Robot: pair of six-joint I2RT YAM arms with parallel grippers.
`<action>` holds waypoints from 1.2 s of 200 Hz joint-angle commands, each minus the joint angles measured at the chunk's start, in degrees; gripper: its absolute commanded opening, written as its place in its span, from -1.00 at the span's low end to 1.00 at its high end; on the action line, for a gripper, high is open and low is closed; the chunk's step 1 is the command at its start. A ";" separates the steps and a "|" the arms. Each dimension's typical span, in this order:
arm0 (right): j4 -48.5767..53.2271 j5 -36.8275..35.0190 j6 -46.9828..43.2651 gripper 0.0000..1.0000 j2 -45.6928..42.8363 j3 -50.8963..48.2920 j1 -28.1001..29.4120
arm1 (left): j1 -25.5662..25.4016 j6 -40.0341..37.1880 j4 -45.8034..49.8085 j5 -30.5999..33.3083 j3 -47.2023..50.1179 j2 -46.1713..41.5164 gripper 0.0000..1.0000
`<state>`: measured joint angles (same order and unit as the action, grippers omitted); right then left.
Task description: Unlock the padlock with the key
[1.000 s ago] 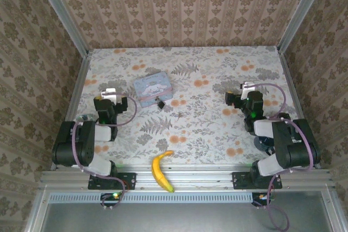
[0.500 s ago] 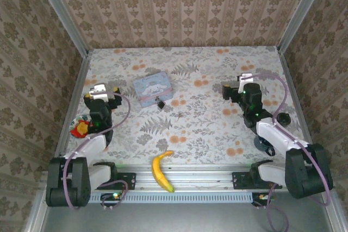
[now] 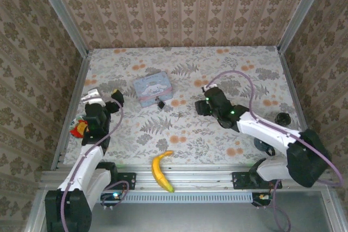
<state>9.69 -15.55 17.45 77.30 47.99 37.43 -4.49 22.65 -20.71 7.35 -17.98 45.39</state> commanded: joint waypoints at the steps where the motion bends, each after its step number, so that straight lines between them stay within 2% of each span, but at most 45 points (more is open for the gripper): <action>1: 6.55 3.19 2.63 0.26 6.22 6.02 3.10 | -0.34 6.23 2.74 -2.52 2.77 -2.96 1.00; 26: 8.93 5.71 1.21 0.20 13.87 11.59 5.29 | -0.31 8.45 3.40 -1.89 4.72 -5.31 1.00; 59: 13.42 9.32 -1.49 -0.05 23.22 19.09 5.61 | -0.35 8.31 4.49 -1.72 5.05 -6.70 1.00; 113: 15.39 11.70 -4.38 -0.23 31.17 25.66 5.50 | -0.35 7.98 3.78 -1.15 5.71 -6.24 1.00; 146: 16.84 11.78 -4.72 -0.36 34.45 28.58 5.52 | -0.39 7.98 3.05 -1.20 5.45 -5.06 1.00; 240: 18.08 11.89 -3.58 -0.39 38.03 29.97 4.37 | -0.36 7.98 2.05 -1.64 4.54 -3.08 1.00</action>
<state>25.82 -4.21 13.65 113.80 76.25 42.33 -4.54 30.04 -17.12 6.17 -13.02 42.15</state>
